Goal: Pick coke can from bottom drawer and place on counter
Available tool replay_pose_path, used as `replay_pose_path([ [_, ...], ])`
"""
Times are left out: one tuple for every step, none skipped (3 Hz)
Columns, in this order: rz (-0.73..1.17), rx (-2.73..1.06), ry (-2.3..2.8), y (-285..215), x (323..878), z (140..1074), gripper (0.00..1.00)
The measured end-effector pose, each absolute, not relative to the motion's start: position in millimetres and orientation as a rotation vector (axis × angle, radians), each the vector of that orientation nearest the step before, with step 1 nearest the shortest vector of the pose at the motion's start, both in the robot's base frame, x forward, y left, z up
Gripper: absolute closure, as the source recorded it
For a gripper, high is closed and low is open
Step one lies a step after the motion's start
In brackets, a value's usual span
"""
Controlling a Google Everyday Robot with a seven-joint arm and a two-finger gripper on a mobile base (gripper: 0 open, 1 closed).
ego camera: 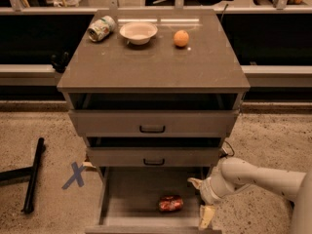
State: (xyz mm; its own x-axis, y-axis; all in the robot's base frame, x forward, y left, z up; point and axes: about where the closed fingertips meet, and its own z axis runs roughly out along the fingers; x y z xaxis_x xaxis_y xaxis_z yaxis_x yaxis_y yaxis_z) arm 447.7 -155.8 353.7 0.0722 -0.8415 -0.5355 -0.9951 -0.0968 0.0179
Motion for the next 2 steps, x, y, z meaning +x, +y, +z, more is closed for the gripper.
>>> replay_pose_path([
  [0.635, -1.972, 1.871, -155.9, 472.3, 302.0, 0.0],
  [0.635, -1.972, 1.871, -155.9, 472.3, 301.9, 0.0],
])
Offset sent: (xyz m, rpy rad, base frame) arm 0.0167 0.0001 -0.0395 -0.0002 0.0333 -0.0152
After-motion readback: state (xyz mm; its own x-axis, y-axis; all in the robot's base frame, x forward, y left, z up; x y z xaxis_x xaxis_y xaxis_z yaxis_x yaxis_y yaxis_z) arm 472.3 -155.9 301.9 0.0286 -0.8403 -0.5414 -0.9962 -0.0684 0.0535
